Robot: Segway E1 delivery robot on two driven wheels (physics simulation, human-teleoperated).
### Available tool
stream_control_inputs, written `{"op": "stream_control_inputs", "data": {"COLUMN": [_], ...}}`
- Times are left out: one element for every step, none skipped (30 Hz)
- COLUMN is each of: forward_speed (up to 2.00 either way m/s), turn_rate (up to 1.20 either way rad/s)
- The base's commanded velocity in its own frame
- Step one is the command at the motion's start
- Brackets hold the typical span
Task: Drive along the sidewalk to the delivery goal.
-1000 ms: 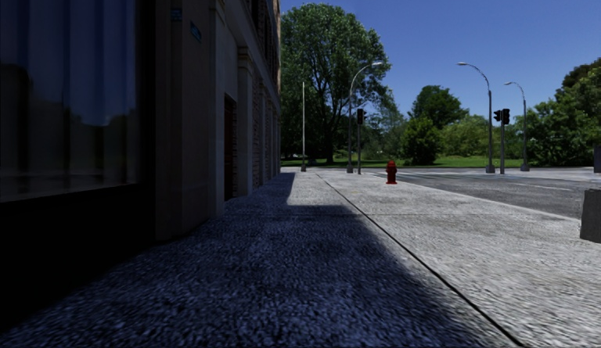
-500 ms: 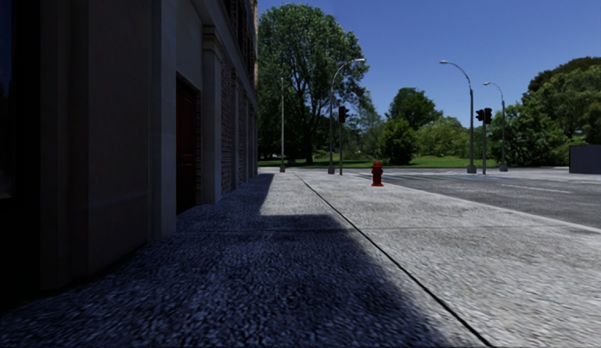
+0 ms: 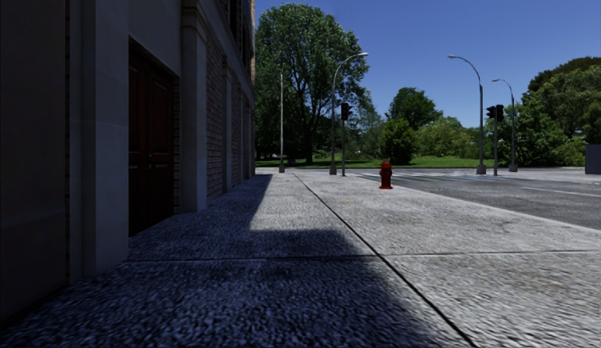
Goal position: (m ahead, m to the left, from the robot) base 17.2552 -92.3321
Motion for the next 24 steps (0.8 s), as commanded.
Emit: {"op": "stream_control_inputs", "data": {"forward_speed": [1.91,1.91,1.91,1.91,1.91,1.91,1.91,1.91,1.91,1.91,1.91,1.91,1.91,1.91,1.91,1.91,1.91,1.91,1.91,1.91,1.91,1.91,1.91,1.91], "turn_rate": [0.00,0.00,0.00,0.00,0.00,0.00,0.00,0.00,0.00,0.00,0.00,0.00,0.00,0.00,0.00,0.00,0.00,0.00,0.00,0.00,0.00,0.00,0.00,0.00]}}
